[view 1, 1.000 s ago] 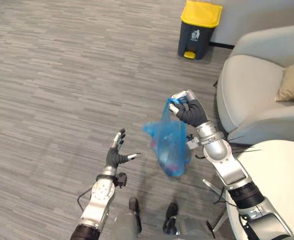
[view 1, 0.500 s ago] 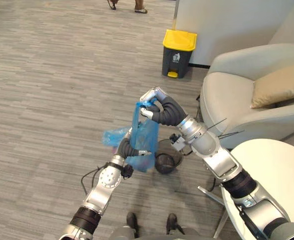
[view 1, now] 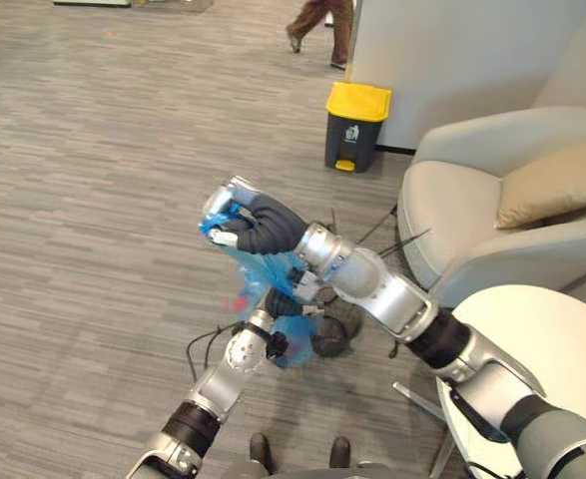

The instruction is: Gather rubbish on tea table into small bin, then transfer packed bag to large trash can.

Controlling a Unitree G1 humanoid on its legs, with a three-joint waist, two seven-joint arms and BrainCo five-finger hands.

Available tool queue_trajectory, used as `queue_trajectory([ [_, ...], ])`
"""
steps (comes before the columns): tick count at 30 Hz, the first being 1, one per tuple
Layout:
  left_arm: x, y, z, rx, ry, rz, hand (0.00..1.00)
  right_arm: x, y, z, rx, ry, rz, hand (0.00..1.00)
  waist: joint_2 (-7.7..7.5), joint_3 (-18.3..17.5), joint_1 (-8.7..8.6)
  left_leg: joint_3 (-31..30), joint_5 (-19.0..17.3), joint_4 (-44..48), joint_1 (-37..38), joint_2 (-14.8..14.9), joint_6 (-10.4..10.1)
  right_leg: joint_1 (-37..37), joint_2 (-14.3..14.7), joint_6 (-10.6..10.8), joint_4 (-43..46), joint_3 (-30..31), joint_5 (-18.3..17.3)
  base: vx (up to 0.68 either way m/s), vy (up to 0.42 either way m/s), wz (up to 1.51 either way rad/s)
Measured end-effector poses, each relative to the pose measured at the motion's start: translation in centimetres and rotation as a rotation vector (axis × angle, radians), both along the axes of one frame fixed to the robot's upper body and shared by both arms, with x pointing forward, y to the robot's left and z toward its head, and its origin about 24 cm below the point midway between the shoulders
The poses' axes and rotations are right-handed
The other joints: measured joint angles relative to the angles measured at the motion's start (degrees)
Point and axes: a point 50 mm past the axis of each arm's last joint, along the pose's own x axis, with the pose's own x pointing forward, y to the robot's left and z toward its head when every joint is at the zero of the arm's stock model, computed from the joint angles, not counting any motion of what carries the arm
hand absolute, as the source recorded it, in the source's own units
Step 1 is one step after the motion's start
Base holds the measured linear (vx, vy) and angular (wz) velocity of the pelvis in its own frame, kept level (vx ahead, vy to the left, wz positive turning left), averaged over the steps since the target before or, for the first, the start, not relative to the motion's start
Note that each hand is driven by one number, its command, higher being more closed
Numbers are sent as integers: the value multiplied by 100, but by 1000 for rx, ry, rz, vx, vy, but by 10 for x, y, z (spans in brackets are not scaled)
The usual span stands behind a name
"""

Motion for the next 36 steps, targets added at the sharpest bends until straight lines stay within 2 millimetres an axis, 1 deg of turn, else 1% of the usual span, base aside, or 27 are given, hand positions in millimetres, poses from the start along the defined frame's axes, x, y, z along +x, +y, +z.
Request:
queue_trajectory([
  [2,-1,-5,0,-35,4,5,100,-2,2,-2,-10,2,9,100,0,0,-8,-17,9,-1,-8,6,-11,1,9,-5,-13,-1,3,0,0,0],
  [3,-1,-7,1,-47,6,6,100,-2,2,-2,-10,2,9,0,0,0,-10,-18,9,-1,-8,7,-11,2,11,-5,-14,-1,4,0,0,0],
  [7,-2,-10,1,-101,24,16,100,-3,0,-7,-5,21,8,0,1,-2,-28,-21,10,-2,-6,20,-12,1,25,-6,-14,10,4,0,0,0],
  [10,-3,-5,-2,-135,50,44,100,-5,-5,-25,0,85,-3,0,-2,-5,-30,-20,10,-1,-2,26,-12,2,31,-6,-14,22,4,0,0,0],
  [12,-10,6,-9,-171,82,106,100,-8,-14,-42,-6,145,-27,0,-3,-6,-51,-11,10,-1,39,26,-12,32,33,-6,-16,45,4,0,0,0],
  [13,-11,9,-11,-182,93,125,100,-9,-17,-47,-11,155,-38,0,-3,-6,-58,-7,9,-1,59,26,-13,49,33,-6,-18,56,4,25,29,-5],
  [14,-15,18,-17,-207,120,177,100,-9,-24,-57,-15,187,-66,0,-2,-8,-49,20,9,-7,121,-11,-13,98,30,-2,-15,66,1,18,28,-9],
  [15,-19,30,-21,-234,138,238,100,-6,-37,-66,-12,209,-125,0,-6,-15,-55,51,8,-8,155,-6,-14,118,28,4,-13,98,-4,7,28,-10],
  [16,-21,35,-23,-244,145,263,100,-5,-43,-69,-4,222,-152,0,-6,-15,-52,55,7,-9,159,-7,-14,120,24,7,-11,102,-6,-6,17,-5],
  [18,-31,55,-30,-272,173,360,100,-4,-76,-81,2,244,-280,0,-5,-16,-49,57,7,-10,177,-20,-13,113,-6,86,39,104,-68,0,0,0],
  [19,-34,60,-33,-279,183,381,100,-4,-85,-85,2,256,-313,0,-5,-16,-46,57,7,-10,186,-23,-13,113,-13,91,56,104,-79,0,0,0],
  [20,-40,70,-38,-285,202,430,100,-6,-105,-94,2,285,-381,0,-5,-37,-38,54,6,-11,189,-36,-13,114,-24,110,63,101,-101,0,0,0],
  [21,-44,76,-41,-284,211,457,100,-7,-115,-100,-1,306,-419,0,-6,-53,-37,53,6,-12,189,-43,-13,115,-26,113,62,100,-104,-9,23,3],
  [23,-59,99,-51,-291,251,563,100,-17,-158,-126,-43,399,-574,0,20,-122,-39,16,5,-13,186,-86,-13,134,-74,141,59,67,-126,-1,32,9],
  [24,-63,104,-53,-291,258,587,100,-21,-169,-133,-56,424,-615,0,32,-130,-40,-8,4,-13,187,-104,-13,147,-85,142,59,47,-136,1,50,21],
  [25,-76,120,-57,-299,273,658,100,-34,-200,-151,-92,498,-733,0,59,-146,-69,-65,-15,-13,189,-114,-39,175,-114,131,57,2,-167,-2,42,16],
  [27,-83,129,-59,-292,279,699,100,-43,-215,-162,-108,549,-793,0,62,-149,-114,-69,-24,-13,189,-112,-32,179,-122,131,41,10,-167,-8,30,8],
  [28,-89,136,-61,-281,287,725,100,-48,-222,-173,-125,596,-823,0,60,-150,-151,-88,-26,-12,188,-120,-32,194,-122,132,33,1,-169,-19,23,8],
  [30,-100,149,-67,-257,321,763,100,-66,-237,-212,-177,769,-894,0,56,-152,-183,-117,-42,-12,176,-124,-9,212,-121,134,-1,-9,-171,-27,18,8],
  [31,-102,151,-69,-254,334,762,100,-72,-240,-222,-183,816,-917,0,63,-148,-184,-143,-46,-12,166,-130,-3,217,-121,134,-9,-16,-171,-38,17,13],
  [32,-108,154,-75,-245,363,773,100,-84,-248,-244,-191,926,-972,0,85,-138,-203,-244,-49,-10,74,-149,-1,213,-126,146,-27,-63,-179,-44,16,18],
  [33,-109,154,-78,-243,377,775,100,-89,-251,-252,-191,965,-996,0,94,-137,-210,-269,-49,-10,44,-154,0,199,-133,150,-29,-98,-182,-49,26,31],
  [34,-113,156,-83,-238,407,776,100,-97,-256,-264,-186,1030,-1043,0,118,-122,-254,-368,-49,-9,-43,-177,0,167,-149,153,-27,-184,-184,-24,22,35],
  [36,-121,156,-91,-232,454,777,100,-106,-265,-276,-172,1097,-1115,0,169,-74,-336,-547,-49,-6,-159,-222,0,139,-188,179,-20,-361,-204,-2,37,50],
])
